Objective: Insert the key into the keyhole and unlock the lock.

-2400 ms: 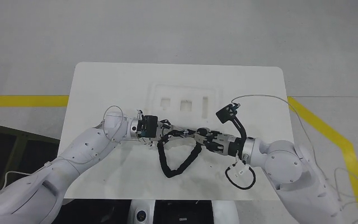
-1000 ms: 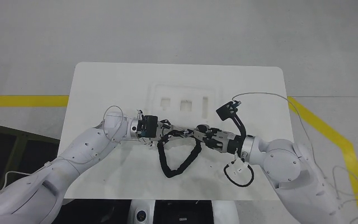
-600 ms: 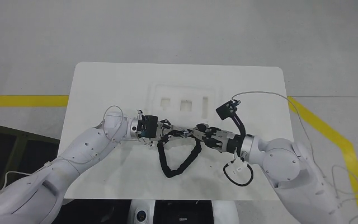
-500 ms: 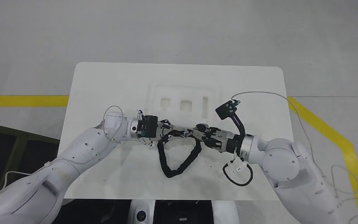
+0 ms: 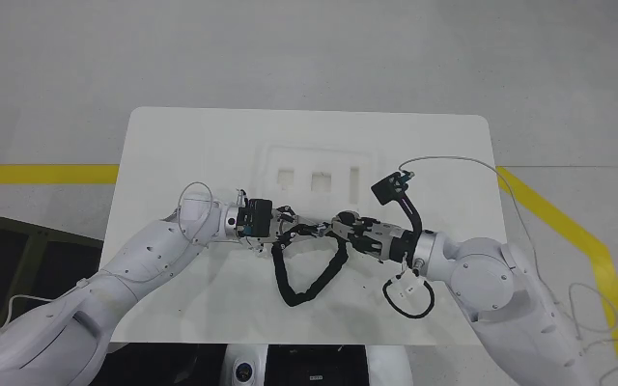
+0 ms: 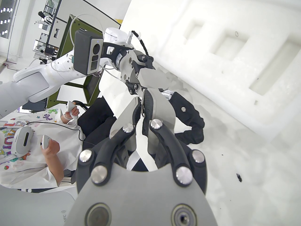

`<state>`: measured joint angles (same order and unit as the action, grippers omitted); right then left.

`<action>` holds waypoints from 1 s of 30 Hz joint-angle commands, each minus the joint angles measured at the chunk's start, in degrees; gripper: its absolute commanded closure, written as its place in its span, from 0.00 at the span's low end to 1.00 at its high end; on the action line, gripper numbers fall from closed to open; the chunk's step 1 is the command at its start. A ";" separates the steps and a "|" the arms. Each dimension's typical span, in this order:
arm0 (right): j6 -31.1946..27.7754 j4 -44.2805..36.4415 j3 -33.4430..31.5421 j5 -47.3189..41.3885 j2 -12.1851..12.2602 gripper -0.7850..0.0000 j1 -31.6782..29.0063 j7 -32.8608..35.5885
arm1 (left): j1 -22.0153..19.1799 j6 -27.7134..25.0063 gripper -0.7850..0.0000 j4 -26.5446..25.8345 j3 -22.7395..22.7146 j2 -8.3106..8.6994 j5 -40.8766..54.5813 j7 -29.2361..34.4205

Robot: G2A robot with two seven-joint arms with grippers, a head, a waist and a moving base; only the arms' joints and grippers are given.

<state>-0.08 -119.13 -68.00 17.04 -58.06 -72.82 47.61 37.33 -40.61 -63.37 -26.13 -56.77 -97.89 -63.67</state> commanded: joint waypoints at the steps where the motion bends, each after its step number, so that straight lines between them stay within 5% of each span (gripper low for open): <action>1: 0.04 0.00 0.01 0.00 -0.02 1.00 -0.07 -0.24 | 0.00 0.00 1.00 0.00 0.00 0.00 0.00 0.00; 30: 0.46 0.48 0.19 0.32 -0.24 1.00 -0.47 -0.93 | 4.06 0.18 1.00 -2.43 -4.25 0.53 4.68 2.26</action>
<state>0.41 -118.67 -67.80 17.35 -58.29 -73.27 46.68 41.22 -40.38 -65.77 -30.20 -56.26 -93.33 -61.29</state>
